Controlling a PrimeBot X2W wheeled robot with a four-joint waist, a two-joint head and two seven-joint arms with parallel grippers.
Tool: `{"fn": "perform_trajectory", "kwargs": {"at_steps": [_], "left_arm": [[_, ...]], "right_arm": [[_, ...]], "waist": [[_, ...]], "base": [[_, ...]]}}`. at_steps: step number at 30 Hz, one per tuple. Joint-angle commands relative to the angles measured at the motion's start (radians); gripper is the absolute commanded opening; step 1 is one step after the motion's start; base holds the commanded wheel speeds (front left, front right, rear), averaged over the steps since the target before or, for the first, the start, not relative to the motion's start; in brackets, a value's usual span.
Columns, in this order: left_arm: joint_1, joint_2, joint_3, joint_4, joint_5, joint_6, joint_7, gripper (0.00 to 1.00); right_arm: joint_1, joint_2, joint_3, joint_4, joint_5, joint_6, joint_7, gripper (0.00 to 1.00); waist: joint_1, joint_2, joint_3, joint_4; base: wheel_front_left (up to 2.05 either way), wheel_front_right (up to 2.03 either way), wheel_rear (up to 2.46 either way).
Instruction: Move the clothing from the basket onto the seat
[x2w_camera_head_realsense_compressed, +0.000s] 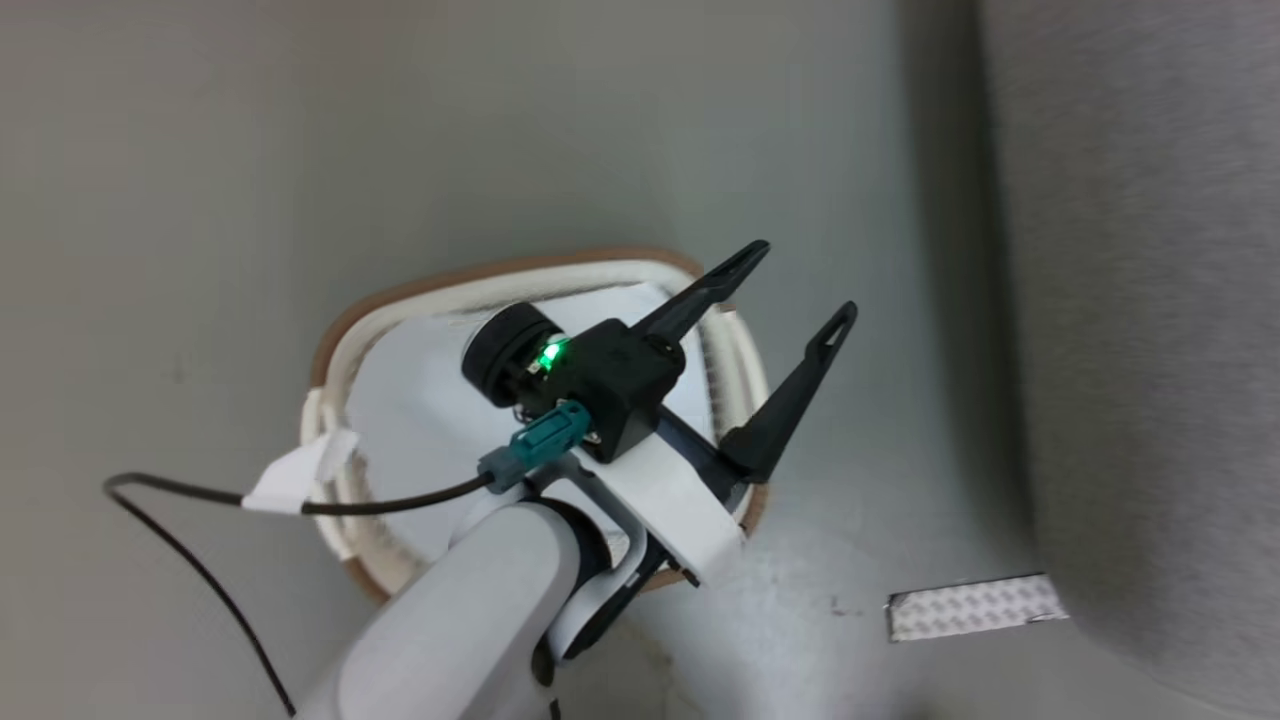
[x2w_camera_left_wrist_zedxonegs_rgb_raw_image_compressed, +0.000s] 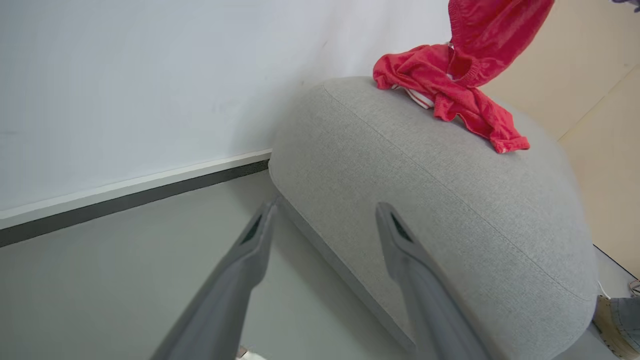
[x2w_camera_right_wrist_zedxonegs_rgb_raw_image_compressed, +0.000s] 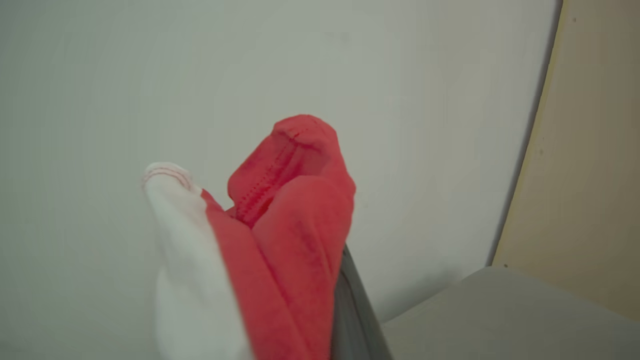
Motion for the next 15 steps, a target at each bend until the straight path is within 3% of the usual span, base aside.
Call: {"fn": "perform_trajectory", "kwargs": {"at_steps": [1,9,10,12,15], "left_arm": [[0.015,0.011,0.007,-0.003,-0.009,0.006,-0.009,1.0],[0.082,0.057,0.014,-0.01,-0.011,0.039,0.004,1.0],[0.088,0.061,0.016,-0.012,-0.013,0.043,0.004,1.0],[0.104,0.071,0.024,-0.013,-0.022,0.049,0.0,1.0],[0.122,0.084,0.042,-0.011,-0.031,0.064,-0.009,1.0]], "right_arm": [[0.003,-0.009,-0.029,0.042,-0.035,-0.002,-0.012,0.0],[0.087,0.044,-0.289,0.284,-0.275,-0.002,-0.09,0.0],[0.094,0.055,-0.314,0.293,-0.301,-0.002,-0.095,0.08],[0.102,0.085,-0.352,0.303,-0.349,-0.002,-0.102,1.0],[0.111,0.121,-0.384,0.301,-0.419,-0.002,-0.108,1.0]], "waist": [[-0.0002,0.0001,0.068,0.066],[-0.0002,0.0001,0.088,0.081],[-0.0002,0.0001,0.085,0.08],[-0.0002,0.0001,0.072,0.073],[-0.0002,0.0001,0.042,0.055]], "base": [[0.0,0.0,0.0],[0.0,0.0,0.0],[0.0,0.0,0.0],[0.0,0.0,0.0],[0.0,0.0,0.0]]}}
